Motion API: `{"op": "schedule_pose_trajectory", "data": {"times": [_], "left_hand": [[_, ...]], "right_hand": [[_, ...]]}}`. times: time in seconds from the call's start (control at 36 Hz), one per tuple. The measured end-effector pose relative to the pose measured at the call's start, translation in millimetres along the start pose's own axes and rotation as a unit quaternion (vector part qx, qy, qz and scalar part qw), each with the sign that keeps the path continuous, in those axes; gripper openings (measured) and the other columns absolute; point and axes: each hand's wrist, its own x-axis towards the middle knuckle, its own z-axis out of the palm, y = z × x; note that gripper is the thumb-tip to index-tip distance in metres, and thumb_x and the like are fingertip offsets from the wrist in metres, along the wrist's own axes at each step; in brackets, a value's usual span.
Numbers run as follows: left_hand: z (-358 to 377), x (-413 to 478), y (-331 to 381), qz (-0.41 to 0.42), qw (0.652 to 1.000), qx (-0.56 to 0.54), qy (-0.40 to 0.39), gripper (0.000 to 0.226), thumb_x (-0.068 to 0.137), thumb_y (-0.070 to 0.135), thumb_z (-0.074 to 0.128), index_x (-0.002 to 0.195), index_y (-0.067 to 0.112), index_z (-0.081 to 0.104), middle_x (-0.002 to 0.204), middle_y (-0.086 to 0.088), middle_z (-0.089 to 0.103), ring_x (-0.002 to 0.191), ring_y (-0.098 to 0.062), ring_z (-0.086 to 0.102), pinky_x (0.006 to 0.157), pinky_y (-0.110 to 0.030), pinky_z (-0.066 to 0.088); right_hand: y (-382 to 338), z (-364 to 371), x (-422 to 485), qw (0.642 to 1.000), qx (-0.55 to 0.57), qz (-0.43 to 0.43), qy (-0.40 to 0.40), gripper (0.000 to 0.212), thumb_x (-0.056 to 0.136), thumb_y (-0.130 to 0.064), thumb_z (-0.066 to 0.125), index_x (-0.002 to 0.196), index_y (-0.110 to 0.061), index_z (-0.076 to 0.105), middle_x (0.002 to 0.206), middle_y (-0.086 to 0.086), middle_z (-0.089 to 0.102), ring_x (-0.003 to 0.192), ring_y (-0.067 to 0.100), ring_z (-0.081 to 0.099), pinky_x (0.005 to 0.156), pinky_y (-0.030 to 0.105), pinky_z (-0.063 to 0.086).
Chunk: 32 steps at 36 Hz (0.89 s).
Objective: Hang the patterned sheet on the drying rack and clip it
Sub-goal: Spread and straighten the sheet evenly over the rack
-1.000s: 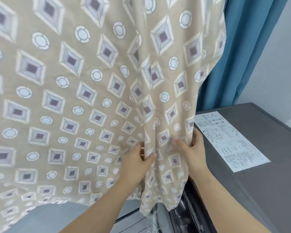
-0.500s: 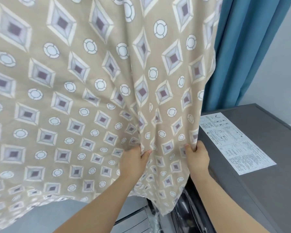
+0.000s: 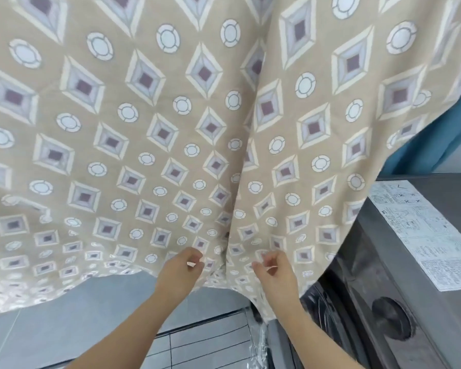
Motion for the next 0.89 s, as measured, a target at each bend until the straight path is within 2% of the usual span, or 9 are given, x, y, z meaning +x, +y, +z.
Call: {"op": "schedule_pose_trajectory", "data": {"times": [0.17,0.31,0.36,0.47,0.64,0.69,0.78,0.83,0.89], "left_hand": [[-19.4,6.0,-46.3,-0.048,0.999,-0.023,0.000,0.008,0.090,0.017,0.055,0.091,0.025,0.054,0.094,0.007,0.059,0.078,-0.011,0.057,0.068,-0.023,0.038],[-29.4,15.0,-90.4,-0.093,0.994,-0.057,-0.031,0.019,0.088,0.014,0.055,0.076,0.029,0.052,0.088,0.001,0.061,0.086,-0.025,0.059,0.079,-0.031,0.044],[-28.4,15.4,-100.1,-0.121,0.989,-0.074,-0.051,0.012,0.093,0.023,0.049,0.082,0.024,0.053,0.085,0.001,0.060,0.089,-0.028,0.061,0.077,-0.032,0.046],[-21.1,24.0,-118.2,-0.201,0.969,-0.102,-0.096,0.037,0.095,0.049,0.036,0.078,0.019,0.050,0.081,-0.002,0.056,0.076,-0.023,0.058,0.075,-0.032,0.045],[12.7,45.5,-146.7,-0.239,0.938,-0.215,-0.128,0.032,0.090,0.044,0.051,0.106,0.016,0.048,0.105,-0.003,0.052,0.077,-0.014,0.055,0.067,-0.028,0.045],[27.1,55.1,-160.1,-0.225,0.921,-0.305,-0.092,0.042,0.088,0.043,0.056,0.116,0.013,0.048,0.109,-0.002,0.051,0.080,-0.013,0.056,0.066,-0.028,0.044],[53.8,68.1,-178.6,-0.233,0.881,-0.403,-0.079,0.060,0.087,0.045,0.055,0.136,0.016,0.038,0.122,0.000,0.047,0.107,-0.018,0.051,0.085,-0.034,0.045],[69.8,78.2,-187.8,-0.238,0.846,-0.468,-0.091,0.048,0.088,0.046,0.050,0.129,0.022,0.044,0.127,-0.002,0.046,0.116,-0.020,0.047,0.095,-0.037,0.041],[81.6,90.4,-195.0,-0.224,0.810,-0.532,-0.106,0.032,0.089,0.047,0.046,0.112,0.027,0.054,0.121,-0.001,0.052,0.116,-0.019,0.049,0.098,-0.037,0.039]], "right_hand": [[15.5,37.8,-5.2,0.991,-0.039,0.092,-0.086,0.014,0.086,-0.014,0.061,0.080,-0.018,0.049,0.080,-0.006,0.051,0.073,0.010,0.048,0.060,0.011,0.035],[33.1,75.1,-13.3,0.977,0.026,0.196,-0.076,0.014,0.088,-0.016,0.057,0.075,-0.014,0.051,0.071,0.002,0.046,0.061,0.015,0.041,0.053,0.023,0.030],[41.4,86.3,-16.5,0.969,0.051,0.230,-0.080,0.013,0.090,-0.014,0.054,0.077,-0.012,0.050,0.071,0.004,0.043,0.059,0.015,0.040,0.051,0.024,0.027],[57.1,114.6,-15.2,0.950,0.096,0.287,-0.079,0.015,0.094,-0.018,0.049,0.080,-0.017,0.049,0.075,0.000,0.049,0.060,0.013,0.043,0.052,0.022,0.031],[98.7,147.3,2.9,0.920,0.168,0.350,-0.055,0.009,0.090,-0.020,0.053,0.082,-0.019,0.050,0.068,-0.004,0.051,0.043,0.007,0.043,0.037,0.016,0.032],[112.7,158.5,14.1,0.918,0.182,0.347,-0.054,0.007,0.091,-0.024,0.053,0.087,-0.019,0.052,0.073,-0.003,0.055,0.053,0.010,0.047,0.046,0.019,0.035],[133.0,175.4,30.8,0.914,0.226,0.329,-0.079,0.018,0.092,-0.039,0.050,0.099,-0.023,0.057,0.092,-0.004,0.062,0.078,0.012,0.055,0.073,0.028,0.041],[146.1,184.8,42.8,0.904,0.267,0.310,-0.123,0.031,0.092,-0.048,0.044,0.114,-0.029,0.055,0.105,-0.006,0.063,0.095,0.012,0.056,0.093,0.033,0.036],[156.8,191.5,55.8,0.894,0.291,0.297,-0.170,0.037,0.091,-0.052,0.041,0.121,-0.034,0.053,0.113,-0.006,0.064,0.107,0.014,0.054,0.096,0.037,0.030]]}}
